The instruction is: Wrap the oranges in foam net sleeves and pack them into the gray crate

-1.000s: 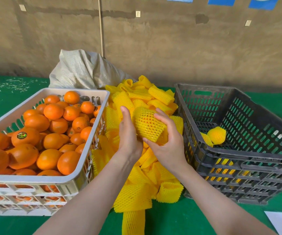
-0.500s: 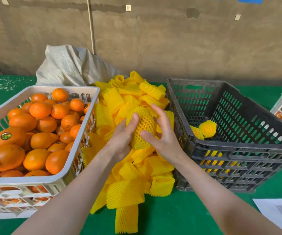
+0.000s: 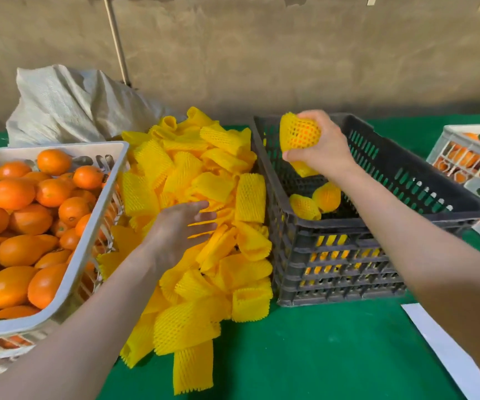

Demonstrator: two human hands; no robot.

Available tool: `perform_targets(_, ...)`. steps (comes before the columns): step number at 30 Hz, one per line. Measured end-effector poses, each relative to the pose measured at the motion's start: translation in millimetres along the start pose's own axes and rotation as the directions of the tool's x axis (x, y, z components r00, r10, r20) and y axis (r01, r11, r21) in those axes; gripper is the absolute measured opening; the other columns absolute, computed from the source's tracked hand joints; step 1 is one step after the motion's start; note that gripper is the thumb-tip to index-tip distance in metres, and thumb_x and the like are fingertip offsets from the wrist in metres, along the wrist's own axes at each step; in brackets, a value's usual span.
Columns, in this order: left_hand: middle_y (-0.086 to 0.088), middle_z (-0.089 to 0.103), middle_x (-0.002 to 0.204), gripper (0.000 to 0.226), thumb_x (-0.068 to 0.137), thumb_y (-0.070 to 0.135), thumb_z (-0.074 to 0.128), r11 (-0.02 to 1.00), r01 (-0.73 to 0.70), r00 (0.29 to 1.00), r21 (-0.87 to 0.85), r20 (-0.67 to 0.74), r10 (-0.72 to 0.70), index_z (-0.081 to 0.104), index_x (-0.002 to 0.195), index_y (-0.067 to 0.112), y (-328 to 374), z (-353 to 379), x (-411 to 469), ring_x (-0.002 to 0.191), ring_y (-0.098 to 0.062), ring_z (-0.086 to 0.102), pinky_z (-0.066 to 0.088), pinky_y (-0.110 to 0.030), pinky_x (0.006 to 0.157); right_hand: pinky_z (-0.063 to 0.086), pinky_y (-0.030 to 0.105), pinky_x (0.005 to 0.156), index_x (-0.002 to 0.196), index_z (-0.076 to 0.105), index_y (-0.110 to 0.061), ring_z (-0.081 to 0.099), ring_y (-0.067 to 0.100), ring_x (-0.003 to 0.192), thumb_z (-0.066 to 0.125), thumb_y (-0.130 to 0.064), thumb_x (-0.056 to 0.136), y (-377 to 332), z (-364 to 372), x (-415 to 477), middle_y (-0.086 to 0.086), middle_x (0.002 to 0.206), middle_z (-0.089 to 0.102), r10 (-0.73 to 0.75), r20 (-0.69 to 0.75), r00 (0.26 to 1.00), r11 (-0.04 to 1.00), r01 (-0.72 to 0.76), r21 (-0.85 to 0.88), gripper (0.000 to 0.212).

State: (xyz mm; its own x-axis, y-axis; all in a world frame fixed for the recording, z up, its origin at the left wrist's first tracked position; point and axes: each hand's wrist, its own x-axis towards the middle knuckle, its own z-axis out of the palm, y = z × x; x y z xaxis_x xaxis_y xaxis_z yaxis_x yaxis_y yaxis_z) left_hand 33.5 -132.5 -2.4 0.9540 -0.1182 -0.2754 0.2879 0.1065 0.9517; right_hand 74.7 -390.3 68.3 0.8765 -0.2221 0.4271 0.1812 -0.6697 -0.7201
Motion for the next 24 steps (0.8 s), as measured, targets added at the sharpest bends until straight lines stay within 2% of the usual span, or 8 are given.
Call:
perform_targets(3, -0.008, 0.066, 0.087, 0.017, 0.098, 0.017, 0.046, 0.999, 0.030, 0.999, 0.021, -0.016, -0.030, 0.060, 0.103, 0.010, -11.9, 2.3, 6.0, 0.081, -0.024, 0.064, 0.048, -0.035, 0.078, 0.042, 0.028, 0.080, 0.119, 0.051, -0.026, 0.052, 0.024, 0.108, 0.084, -0.025, 0.059, 55.4, -13.5, 26.2, 0.001, 0.116, 0.056, 0.150, 0.253, 0.956, 0.899, -0.025, -0.438, 0.068)
perform_targets(6, -0.009, 0.067, 0.089, 0.018, 0.098, 0.014, 0.044, 0.997, 0.040, 0.999, 0.061, -0.025, -0.038, 0.062, 0.101, 0.010, -17.8, 5.7, 12.8, 0.084, -0.025, 0.065, 0.050, -0.036, 0.075, 0.049, 0.037, 0.086, 0.131, 0.043, -0.024, 0.049, 0.033, 0.114, 0.082, -0.020, 0.062, 99.0, -17.6, 33.6, 0.013, 0.131, 0.049, 0.400, 0.528, 0.750, 0.588, 0.232, -0.775, 0.078)
perform_targets(9, -0.010, 0.069, 0.092, 0.018, 0.098, 0.013, 0.045, 0.995, 0.038, 0.999, 0.088, -0.041, -0.035, 0.063, 0.101, 0.010, -18.8, 6.7, 19.0, 0.086, -0.025, 0.067, 0.051, -0.036, 0.074, 0.041, 0.036, 0.089, 0.144, 0.030, -0.023, 0.032, 0.031, 0.135, 0.080, -0.021, 0.071, 119.8, -13.7, 31.9, 0.008, 0.152, 0.027, 0.645, 0.563, 0.516, 0.429, 0.365, -0.826, 0.088)
perform_targets(14, -0.009, 0.071, 0.091, 0.018, 0.098, 0.013, 0.047, 0.996, 0.045, 0.998, 0.074, -0.057, -0.041, 0.063, 0.102, 0.010, -20.9, 4.1, 25.0, 0.085, -0.025, 0.069, 0.052, -0.037, 0.073, 0.032, 0.039, 0.104, 0.147, 0.022, -0.025, 0.019, 0.030, 0.142, 0.067, -0.023, 0.086, 134.8, 7.5, 27.2, 0.005, 0.157, 0.013, 0.731, 0.592, 0.338, 0.405, 0.482, -0.777, 0.076)
perform_targets(18, -0.007, 0.072, 0.087, 0.017, 0.097, 0.014, 0.048, 0.997, 0.046, 0.997, 0.058, -0.060, -0.043, 0.064, 0.101, 0.011, -23.0, 0.4, 23.8, 0.083, -0.023, 0.070, 0.052, -0.037, 0.073, 0.031, 0.041, 0.108, 0.150, 0.002, -0.028, 0.014, 0.031, 0.144, 0.063, -0.018, 0.088, 141.2, 13.3, 29.0, 0.005, 0.159, 0.003, 0.756, 0.575, 0.314, 0.426, 0.431, -0.795, 0.087)
perform_targets(21, -0.008, 0.071, 0.089, 0.018, 0.098, 0.014, 0.046, 0.999, 0.040, 0.998, 0.029, -0.053, -0.038, 0.064, 0.102, 0.012, -22.4, -4.1, 19.3, 0.085, -0.024, 0.068, 0.052, -0.037, 0.075, 0.032, 0.041, 0.107, 0.151, 0.005, -0.026, 0.016, 0.030, 0.144, 0.068, -0.021, 0.085, 137.8, 12.2, 30.0, 0.004, 0.159, 0.008, 0.752, 0.556, 0.355, 0.411, 0.407, -0.816, 0.091)
perform_targets(22, -0.008, 0.070, 0.088, 0.018, 0.098, 0.014, 0.046, 0.999, 0.036, 0.998, 0.016, -0.054, -0.036, 0.064, 0.101, 0.012, -21.7, -6.3, 17.5, 0.084, -0.025, 0.068, 0.052, -0.037, 0.076, 0.034, 0.040, 0.106, 0.151, 0.010, -0.024, 0.021, 0.030, 0.142, 0.070, -0.022, 0.084, 134.6, 11.2, 30.1, 0.004, 0.158, 0.013, 0.731, 0.555, 0.396, 0.408, 0.398, -0.822, 0.089)
perform_targets(24, -0.008, 0.070, 0.087, 0.018, 0.098, 0.014, 0.046, 0.999, 0.030, 0.998, -0.010, -0.057, -0.031, 0.064, 0.100, 0.011, -19.5, -11.9, 13.7, 0.084, -0.025, 0.068, 0.052, -0.037, 0.076, 0.039, 0.041, 0.103, 0.148, 0.024, -0.018, 0.034, 0.032, 0.135, 0.071, -0.023, 0.082, 126.2, 7.8, 31.3, 0.008, 0.151, 0.030, 0.608, 0.559, 0.564, 0.445, 0.341, -0.828, 0.081)
